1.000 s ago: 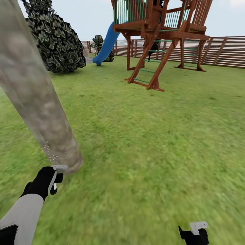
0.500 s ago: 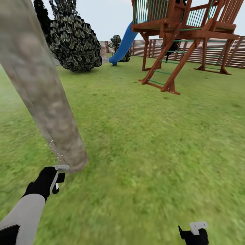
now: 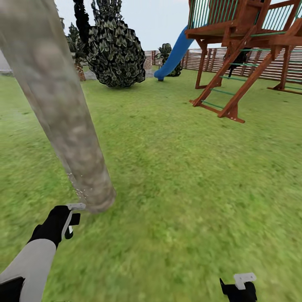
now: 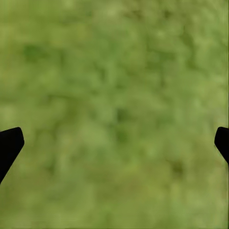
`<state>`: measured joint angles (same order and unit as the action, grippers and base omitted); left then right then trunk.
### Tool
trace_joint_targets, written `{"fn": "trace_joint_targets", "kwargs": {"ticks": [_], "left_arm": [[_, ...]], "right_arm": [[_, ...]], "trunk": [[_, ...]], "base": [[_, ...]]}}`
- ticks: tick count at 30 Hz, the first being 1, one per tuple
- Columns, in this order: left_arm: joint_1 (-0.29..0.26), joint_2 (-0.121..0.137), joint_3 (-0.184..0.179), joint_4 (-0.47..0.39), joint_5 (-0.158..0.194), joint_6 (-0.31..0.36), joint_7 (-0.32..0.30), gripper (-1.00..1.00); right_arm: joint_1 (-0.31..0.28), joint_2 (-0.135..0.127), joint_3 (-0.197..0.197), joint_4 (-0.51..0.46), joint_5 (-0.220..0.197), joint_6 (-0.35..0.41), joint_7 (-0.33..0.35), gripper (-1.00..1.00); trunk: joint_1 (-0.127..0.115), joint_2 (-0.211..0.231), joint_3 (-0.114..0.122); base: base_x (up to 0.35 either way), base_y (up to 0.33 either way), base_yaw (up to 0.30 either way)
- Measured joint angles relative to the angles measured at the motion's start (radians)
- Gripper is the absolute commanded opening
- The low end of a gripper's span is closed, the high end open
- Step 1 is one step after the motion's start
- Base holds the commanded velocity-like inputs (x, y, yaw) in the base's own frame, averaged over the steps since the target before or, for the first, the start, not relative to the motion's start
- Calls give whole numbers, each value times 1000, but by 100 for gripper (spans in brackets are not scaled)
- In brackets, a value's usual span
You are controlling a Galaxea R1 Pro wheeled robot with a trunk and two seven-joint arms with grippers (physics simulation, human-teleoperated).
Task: In the garden, pick up the pesticide atomizer on the floor and spray pesticide onto both trees until each tree trunk is fully covered.
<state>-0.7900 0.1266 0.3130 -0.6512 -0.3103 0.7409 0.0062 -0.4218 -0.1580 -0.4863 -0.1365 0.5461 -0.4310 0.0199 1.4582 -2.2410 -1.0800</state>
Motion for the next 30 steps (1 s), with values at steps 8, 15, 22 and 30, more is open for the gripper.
{"fn": "trace_joint_targets", "kwargs": {"ticks": [8,15,22,30], "left_arm": [[0,1,1,-1,-1,0,0,-100],[0,0,0,0,0,0,0,-100],[0,1,-1,-2,76,-1,-11,-100],[0,0,-3,-2,83,-7,-14,-100]], "right_arm": [[0,0,0,0,0,0,0,100],[0,0,0,0,0,0,0,100],[0,0,0,0,-2,0,-3,100],[0,0,0,1,0,-1,-3,100]], "trunk": [[0,0,0],[0,0,0],[0,0,0],[0,0,0]], "base": [[106,-262,277],[168,-251,51],[86,-260,209],[0,-280,259]]}}
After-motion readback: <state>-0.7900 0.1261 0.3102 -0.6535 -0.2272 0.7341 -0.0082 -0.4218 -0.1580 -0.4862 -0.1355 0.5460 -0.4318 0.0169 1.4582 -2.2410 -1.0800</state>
